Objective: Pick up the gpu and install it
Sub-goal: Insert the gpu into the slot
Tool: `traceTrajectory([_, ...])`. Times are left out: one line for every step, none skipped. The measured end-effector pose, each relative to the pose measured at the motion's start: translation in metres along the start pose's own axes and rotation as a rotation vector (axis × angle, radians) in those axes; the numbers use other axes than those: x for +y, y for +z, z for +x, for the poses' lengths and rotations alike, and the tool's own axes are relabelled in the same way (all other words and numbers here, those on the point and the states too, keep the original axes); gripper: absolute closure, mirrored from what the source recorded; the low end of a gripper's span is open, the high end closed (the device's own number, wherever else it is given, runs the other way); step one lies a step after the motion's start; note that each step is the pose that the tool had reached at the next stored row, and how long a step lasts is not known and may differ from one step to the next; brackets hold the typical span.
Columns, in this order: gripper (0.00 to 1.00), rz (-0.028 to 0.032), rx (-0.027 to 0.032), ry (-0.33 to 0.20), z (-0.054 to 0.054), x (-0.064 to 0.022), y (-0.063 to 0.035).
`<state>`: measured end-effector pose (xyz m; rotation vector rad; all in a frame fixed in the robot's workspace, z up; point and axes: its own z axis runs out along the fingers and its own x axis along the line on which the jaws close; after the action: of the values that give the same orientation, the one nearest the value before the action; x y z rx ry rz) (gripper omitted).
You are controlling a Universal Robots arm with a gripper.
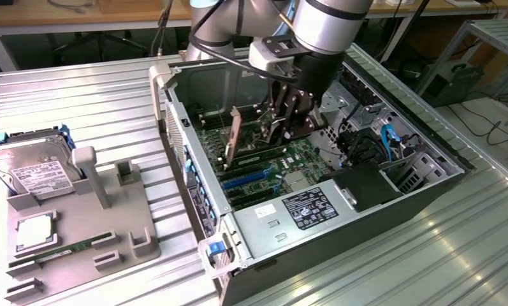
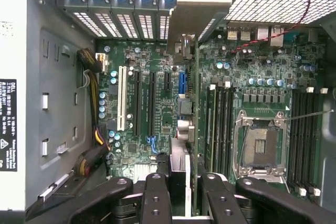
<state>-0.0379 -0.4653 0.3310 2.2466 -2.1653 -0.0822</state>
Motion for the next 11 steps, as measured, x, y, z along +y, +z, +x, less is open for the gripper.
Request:
traceTrajectory([0.72, -0.0010, -0.0001, 0.000, 0.0000, 0.0000, 0.0010])
traceTrajectory([0.72, -0.0020, 0.0000, 0.000, 0.0001, -0.0001, 0.0019])
traceTrajectory([0.72, -0.0029, 0.0000, 0.000, 0.0001, -0.0001, 0.0028])
traceTrajectory([0.72, -0.0038, -0.0001, 0.000, 0.0002, -0.0002, 0.0038])
traceTrajectory([0.72, -0.0047, 0.0000, 0.000, 0.0002, -0.0002, 0.0047])
traceTrajectory([0.72, -0.0056, -0.0001, 0.000, 0.0003, -0.0002, 0.0057])
traceTrajectory([0.72, -0.0071, -0.0002, 0.000, 0.0004, -0.0003, 0.0072])
traceTrajectory([0.72, -0.0085, -0.0003, 0.000, 0.0005, -0.0004, 0.0084])
traceTrajectory([0.72, -0.0094, -0.0003, 0.000, 0.0006, -0.0004, 0.0091])
traceTrajectory([0.72, -0.0106, -0.0003, 0.000, 0.0006, -0.0004, 0.0099])
traceTrajectory([0.72, -0.0118, -0.0004, 0.000, 0.0007, -0.0005, 0.0107])
